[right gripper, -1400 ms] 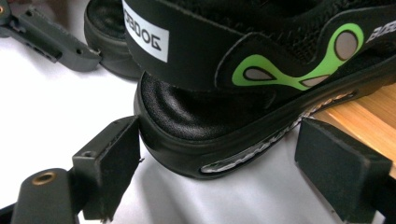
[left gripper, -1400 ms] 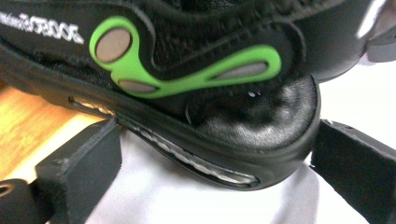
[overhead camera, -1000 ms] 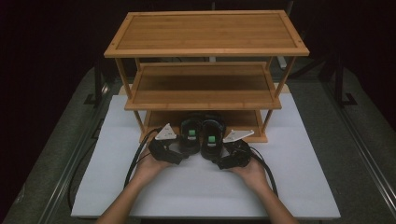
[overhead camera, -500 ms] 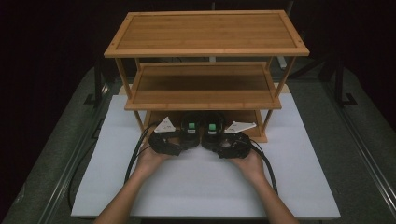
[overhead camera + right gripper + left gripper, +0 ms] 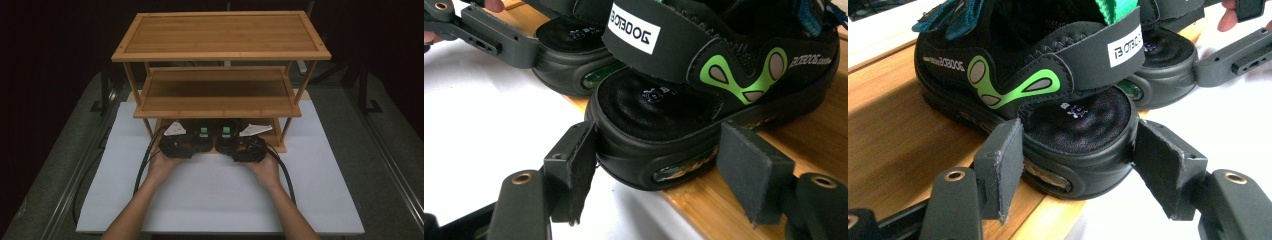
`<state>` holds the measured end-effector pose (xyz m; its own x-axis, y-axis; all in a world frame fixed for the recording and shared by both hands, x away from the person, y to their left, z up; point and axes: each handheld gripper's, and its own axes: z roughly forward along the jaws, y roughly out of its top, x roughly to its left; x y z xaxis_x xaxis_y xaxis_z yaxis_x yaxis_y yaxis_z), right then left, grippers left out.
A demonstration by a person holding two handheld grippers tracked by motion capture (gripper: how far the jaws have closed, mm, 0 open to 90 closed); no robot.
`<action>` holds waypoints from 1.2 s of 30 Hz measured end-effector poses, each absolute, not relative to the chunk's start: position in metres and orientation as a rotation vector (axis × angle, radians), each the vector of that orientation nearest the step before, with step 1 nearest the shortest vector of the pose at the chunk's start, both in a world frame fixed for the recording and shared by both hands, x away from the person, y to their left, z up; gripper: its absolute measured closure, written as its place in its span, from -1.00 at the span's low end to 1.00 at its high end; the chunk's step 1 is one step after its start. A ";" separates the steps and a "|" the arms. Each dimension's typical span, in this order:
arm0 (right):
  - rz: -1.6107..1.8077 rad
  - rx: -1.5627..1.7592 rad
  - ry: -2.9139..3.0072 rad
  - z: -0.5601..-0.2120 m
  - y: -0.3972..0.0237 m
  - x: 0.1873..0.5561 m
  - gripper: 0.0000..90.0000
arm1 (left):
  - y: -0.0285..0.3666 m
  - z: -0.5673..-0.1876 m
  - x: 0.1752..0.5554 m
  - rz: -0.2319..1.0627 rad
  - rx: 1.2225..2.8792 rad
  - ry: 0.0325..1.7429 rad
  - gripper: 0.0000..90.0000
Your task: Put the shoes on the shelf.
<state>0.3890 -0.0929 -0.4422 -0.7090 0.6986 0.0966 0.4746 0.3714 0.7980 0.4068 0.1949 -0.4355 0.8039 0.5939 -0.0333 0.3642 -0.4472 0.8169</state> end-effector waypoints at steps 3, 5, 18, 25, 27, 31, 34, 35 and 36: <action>1.249 1.042 2.373 -0.443 -0.093 0.393 -0.28 | 0.192 -0.436 0.410 0.330 2.080 0.715 -0.19; 1.242 1.040 2.374 -0.443 -0.093 0.396 -0.28 | 0.191 -0.438 0.411 0.331 2.071 0.722 -0.19; 1.197 1.033 2.330 -0.448 -0.098 0.408 -0.15 | 0.185 -0.440 0.418 0.351 2.080 0.727 -0.19; 1.186 1.046 2.323 -0.448 -0.097 0.412 -0.16 | 0.181 -0.441 0.425 0.366 2.080 0.739 -0.20; 1.186 1.050 2.322 -0.448 -0.097 0.412 -0.16 | 0.181 -0.442 0.426 0.361 2.076 0.738 -0.21; 1.205 1.092 2.316 -0.449 -0.096 0.411 -0.20 | 0.183 -0.444 0.427 0.333 2.056 0.765 -0.23; 1.151 1.069 2.347 -0.449 -0.097 0.409 -0.29 | 0.184 -0.444 0.425 0.335 2.077 0.786 -0.34; 1.151 1.052 2.349 -0.448 -0.098 0.407 -0.33 | 0.185 -0.444 0.424 0.319 2.081 0.781 -0.39; 1.164 1.082 2.358 -0.446 -0.097 0.404 -0.35 | 0.186 -0.443 0.423 0.300 2.076 0.793 -0.42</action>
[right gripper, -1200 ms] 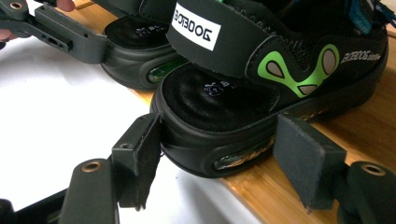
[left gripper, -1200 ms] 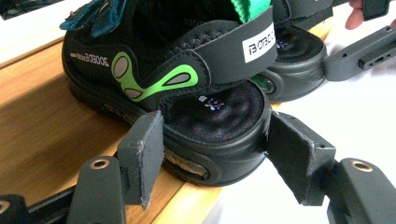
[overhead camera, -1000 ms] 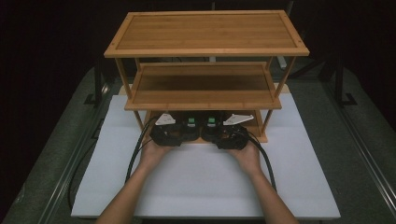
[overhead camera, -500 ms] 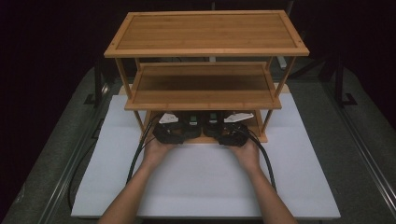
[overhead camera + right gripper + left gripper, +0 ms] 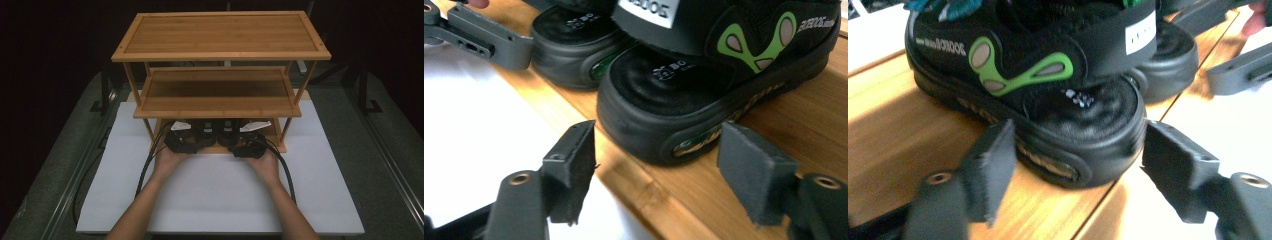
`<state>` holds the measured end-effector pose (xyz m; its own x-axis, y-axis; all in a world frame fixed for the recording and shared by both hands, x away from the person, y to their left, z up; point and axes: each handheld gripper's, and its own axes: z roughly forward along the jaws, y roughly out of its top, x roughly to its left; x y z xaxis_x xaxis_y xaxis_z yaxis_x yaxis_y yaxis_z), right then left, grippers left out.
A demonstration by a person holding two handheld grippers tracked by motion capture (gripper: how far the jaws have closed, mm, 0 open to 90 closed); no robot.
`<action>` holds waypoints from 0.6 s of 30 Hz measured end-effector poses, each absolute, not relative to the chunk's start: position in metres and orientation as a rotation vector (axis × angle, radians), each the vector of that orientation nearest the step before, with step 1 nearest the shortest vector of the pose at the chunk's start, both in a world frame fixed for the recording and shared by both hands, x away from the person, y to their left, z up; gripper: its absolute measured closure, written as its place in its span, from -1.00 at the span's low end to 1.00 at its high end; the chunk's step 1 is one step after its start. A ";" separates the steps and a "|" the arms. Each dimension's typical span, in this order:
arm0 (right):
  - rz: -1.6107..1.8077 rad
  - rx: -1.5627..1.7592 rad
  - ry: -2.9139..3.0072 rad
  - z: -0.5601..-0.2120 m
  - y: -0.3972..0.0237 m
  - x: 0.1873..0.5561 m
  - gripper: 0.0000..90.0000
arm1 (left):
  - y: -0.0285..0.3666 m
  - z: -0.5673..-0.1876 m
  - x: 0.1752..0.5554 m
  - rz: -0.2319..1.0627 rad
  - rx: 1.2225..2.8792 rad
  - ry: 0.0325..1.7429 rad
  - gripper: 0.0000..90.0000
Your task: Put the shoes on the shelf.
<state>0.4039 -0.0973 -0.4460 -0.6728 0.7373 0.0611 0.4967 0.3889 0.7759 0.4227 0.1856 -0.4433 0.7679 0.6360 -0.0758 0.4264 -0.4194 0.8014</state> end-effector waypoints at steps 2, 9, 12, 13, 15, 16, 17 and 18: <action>1.196 1.098 2.360 -0.443 -0.099 0.400 -0.39 | 0.188 -0.441 0.420 0.302 2.072 0.796 -0.51; 1.207 1.086 2.370 -0.435 -0.114 0.380 -0.52 | 0.200 -0.430 0.401 0.333 2.118 0.773 -0.69; 1.207 1.072 2.371 -0.431 -0.123 0.369 -0.59 | 0.208 -0.425 0.391 0.347 2.112 0.767 -0.73; 1.209 1.075 2.375 -0.429 -0.126 0.365 -0.61 | 0.211 -0.423 0.388 0.347 2.117 0.765 -0.76; 1.212 1.071 2.371 -0.428 -0.132 0.358 -0.65 | 0.216 -0.421 0.380 0.355 2.123 0.762 -0.78; 1.209 1.071 2.374 -0.427 -0.135 0.355 -0.68 | 0.219 -0.419 0.376 0.359 2.123 0.759 -0.79; 1.205 1.073 2.371 -0.427 -0.138 0.352 -0.70 | 0.222 -0.418 0.372 0.359 2.126 0.757 -0.80; 1.204 1.075 2.364 -0.426 -0.141 0.348 -0.70 | 0.224 -0.417 0.368 0.355 2.131 0.754 -0.81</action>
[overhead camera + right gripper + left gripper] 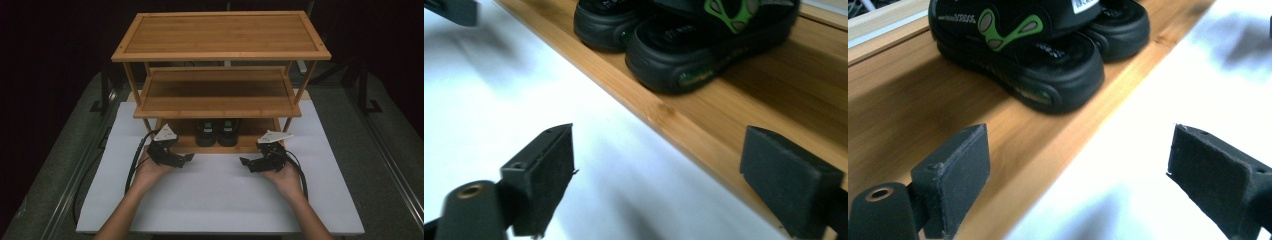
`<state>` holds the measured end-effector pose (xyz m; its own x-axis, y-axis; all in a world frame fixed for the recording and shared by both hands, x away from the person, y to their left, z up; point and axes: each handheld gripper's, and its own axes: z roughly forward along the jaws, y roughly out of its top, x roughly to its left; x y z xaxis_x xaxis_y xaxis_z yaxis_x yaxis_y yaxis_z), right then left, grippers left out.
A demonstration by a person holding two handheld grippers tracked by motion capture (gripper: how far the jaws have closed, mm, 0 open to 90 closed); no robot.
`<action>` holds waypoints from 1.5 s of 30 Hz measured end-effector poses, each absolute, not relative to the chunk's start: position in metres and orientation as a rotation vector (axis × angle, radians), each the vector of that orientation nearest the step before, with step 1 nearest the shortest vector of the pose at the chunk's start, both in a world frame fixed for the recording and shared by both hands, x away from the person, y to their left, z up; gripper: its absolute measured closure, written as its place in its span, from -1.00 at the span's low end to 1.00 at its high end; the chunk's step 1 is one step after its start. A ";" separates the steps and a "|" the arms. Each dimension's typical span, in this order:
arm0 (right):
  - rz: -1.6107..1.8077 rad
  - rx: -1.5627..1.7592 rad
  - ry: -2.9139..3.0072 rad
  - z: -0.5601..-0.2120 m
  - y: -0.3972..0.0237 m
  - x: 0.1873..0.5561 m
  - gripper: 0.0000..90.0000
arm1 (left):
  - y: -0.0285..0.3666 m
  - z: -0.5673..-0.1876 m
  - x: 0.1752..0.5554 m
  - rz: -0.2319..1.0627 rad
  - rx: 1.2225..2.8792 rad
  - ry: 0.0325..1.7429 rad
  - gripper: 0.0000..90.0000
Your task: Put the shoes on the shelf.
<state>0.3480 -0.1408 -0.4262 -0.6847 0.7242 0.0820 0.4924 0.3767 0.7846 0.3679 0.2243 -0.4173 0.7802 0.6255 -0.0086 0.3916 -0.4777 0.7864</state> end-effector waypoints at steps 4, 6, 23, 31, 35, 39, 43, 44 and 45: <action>1.170 1.094 2.352 -0.427 -0.153 0.335 -0.71 | 0.235 -0.416 0.350 0.366 2.145 0.745 -0.83; 1.146 1.107 2.350 -0.428 -0.160 0.327 -0.76 | 0.243 -0.416 0.342 0.370 2.152 0.745 -0.84; 1.070 1.186 2.314 -0.438 -0.217 0.276 -0.95 | 0.292 -0.427 0.284 0.411 2.198 0.798 -1.00; 1.010 1.249 2.284 -0.449 -0.241 0.254 -0.95 | 0.310 -0.438 0.263 0.452 2.273 0.854 -1.00; 0.964 1.274 2.270 -0.454 -0.249 0.246 -0.95 | 0.319 -0.448 0.258 0.434 2.273 0.895 -1.00; 0.935 1.290 2.277 -0.458 -0.253 0.247 -0.96 | 0.324 -0.452 0.259 0.392 2.237 0.910 -1.00; 0.938 1.293 2.278 -0.458 -0.254 0.247 -0.96 | 0.325 -0.452 0.259 0.385 2.232 0.913 -1.00; 0.939 1.292 2.278 -0.458 -0.254 0.247 -0.96 | 0.325 -0.452 0.259 0.385 2.233 0.912 -1.00; 0.940 1.292 2.278 -0.458 -0.254 0.247 -0.96 | 0.325 -0.452 0.259 0.385 2.232 0.912 -1.00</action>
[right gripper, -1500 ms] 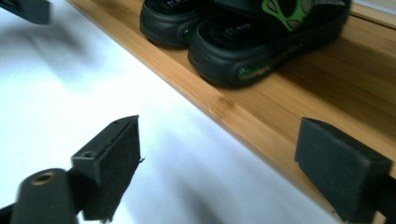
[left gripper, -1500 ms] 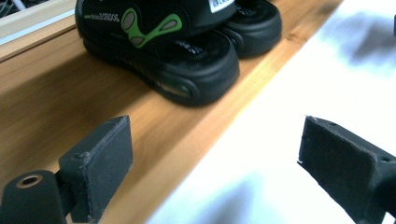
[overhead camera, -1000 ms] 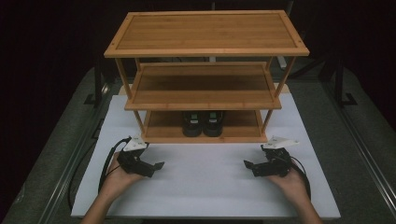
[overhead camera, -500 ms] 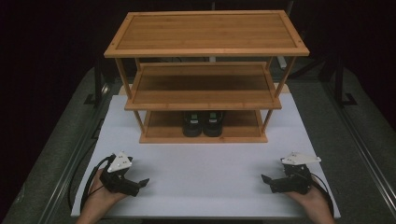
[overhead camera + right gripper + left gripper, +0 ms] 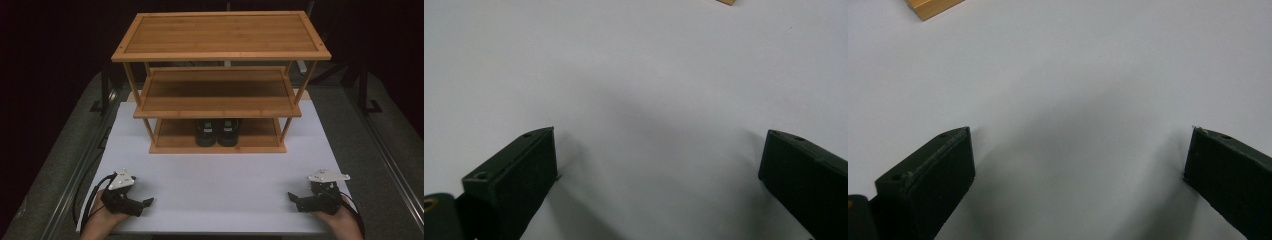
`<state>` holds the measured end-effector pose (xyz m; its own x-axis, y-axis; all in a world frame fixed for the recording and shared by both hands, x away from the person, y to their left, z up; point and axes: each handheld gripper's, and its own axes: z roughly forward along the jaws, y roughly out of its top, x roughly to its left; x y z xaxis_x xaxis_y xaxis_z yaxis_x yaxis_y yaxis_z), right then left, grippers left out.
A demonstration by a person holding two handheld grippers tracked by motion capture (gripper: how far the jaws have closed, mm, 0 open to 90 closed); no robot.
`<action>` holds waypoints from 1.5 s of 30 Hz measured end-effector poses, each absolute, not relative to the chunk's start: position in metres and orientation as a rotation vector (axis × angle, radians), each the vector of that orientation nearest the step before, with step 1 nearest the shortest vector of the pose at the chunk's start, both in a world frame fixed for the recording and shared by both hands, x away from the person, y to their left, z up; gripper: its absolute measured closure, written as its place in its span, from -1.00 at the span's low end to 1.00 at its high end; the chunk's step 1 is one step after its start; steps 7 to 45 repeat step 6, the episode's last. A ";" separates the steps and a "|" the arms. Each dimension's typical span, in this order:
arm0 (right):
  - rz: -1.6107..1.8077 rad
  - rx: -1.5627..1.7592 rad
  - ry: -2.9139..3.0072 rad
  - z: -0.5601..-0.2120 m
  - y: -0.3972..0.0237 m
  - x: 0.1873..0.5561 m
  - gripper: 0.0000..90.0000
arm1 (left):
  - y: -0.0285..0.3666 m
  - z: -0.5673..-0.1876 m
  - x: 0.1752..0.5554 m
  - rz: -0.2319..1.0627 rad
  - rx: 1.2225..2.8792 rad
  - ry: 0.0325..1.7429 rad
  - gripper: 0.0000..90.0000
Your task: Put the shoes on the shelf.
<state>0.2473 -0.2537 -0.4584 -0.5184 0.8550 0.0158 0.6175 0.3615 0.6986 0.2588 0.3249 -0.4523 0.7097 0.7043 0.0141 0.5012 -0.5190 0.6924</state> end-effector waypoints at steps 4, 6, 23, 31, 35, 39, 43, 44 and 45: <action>0.939 1.292 2.278 -0.458 -0.254 0.247 -0.96 | 0.325 -0.452 0.259 0.386 2.232 0.912 -1.00; 0.938 1.291 2.278 -0.458 -0.254 0.247 -0.96 | 0.325 -0.452 0.259 0.386 2.231 0.912 -1.00; 0.938 1.291 2.278 -0.458 -0.254 0.247 -0.96 | 0.325 -0.452 0.259 0.386 2.231 0.912 -1.00; 0.938 1.291 2.278 -0.458 -0.254 0.247 -0.96 | 0.325 -0.452 0.259 0.386 2.231 0.912 -1.00; 0.938 1.291 2.278 -0.458 -0.254 0.247 -0.96 | 0.325 -0.452 0.259 0.386 2.231 0.912 -1.00; 0.938 1.291 2.278 -0.458 -0.254 0.247 -0.96 | 0.325 -0.452 0.259 0.386 2.231 0.912 -1.00; 0.938 1.291 2.278 -0.458 -0.254 0.247 -0.96 | 0.325 -0.452 0.259 0.386 2.231 0.912 -1.00; 0.938 1.291 2.278 -0.458 -0.254 0.247 -0.96 | 0.325 -0.452 0.259 0.386 2.231 0.912 -1.00; 0.938 1.291 2.278 -0.458 -0.254 0.247 -0.96 | 0.325 -0.452 0.259 0.386 2.231 0.912 -1.00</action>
